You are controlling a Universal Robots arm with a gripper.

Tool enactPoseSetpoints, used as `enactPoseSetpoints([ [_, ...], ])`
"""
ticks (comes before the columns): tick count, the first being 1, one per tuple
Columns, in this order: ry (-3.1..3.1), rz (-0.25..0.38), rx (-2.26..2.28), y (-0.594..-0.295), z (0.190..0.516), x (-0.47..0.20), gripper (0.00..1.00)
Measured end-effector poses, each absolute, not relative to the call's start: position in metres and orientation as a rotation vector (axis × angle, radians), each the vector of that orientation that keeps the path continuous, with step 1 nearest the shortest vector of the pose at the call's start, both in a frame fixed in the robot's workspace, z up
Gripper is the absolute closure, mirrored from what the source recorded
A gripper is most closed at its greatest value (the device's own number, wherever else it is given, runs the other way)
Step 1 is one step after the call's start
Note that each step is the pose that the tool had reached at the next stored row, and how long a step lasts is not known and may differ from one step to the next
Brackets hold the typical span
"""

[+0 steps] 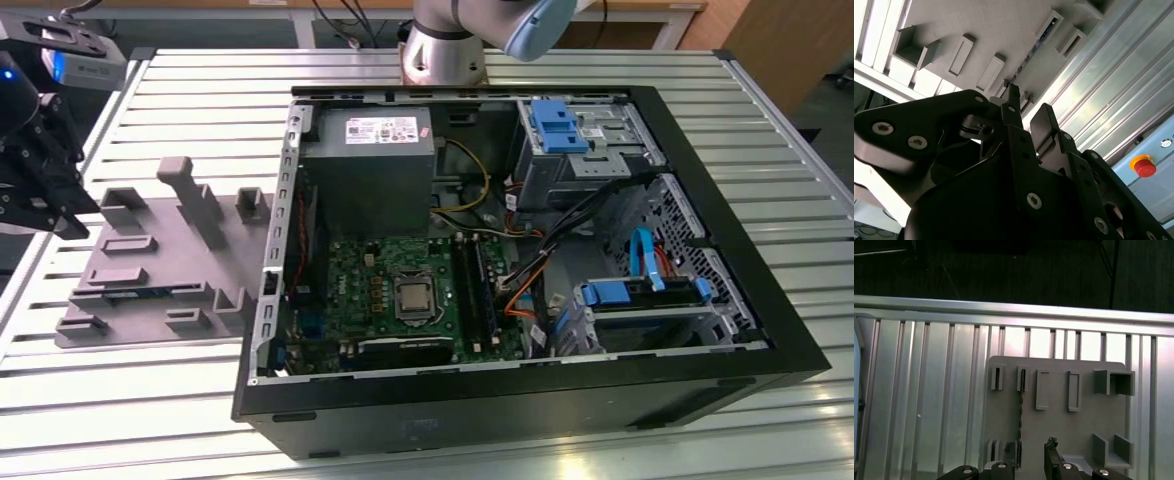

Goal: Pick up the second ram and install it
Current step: 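Pick up the second ram and move it above second insertion slot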

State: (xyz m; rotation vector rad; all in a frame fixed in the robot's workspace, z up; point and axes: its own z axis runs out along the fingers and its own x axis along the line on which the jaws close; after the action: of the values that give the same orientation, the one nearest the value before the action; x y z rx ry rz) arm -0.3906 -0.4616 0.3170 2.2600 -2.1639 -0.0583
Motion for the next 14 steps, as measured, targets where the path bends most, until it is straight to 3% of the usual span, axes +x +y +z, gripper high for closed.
enactPoseSetpoints([
  [14, -2.164, -0.058, 2.260, -0.4616, 0.3102, -0.3908, 0.64],
])
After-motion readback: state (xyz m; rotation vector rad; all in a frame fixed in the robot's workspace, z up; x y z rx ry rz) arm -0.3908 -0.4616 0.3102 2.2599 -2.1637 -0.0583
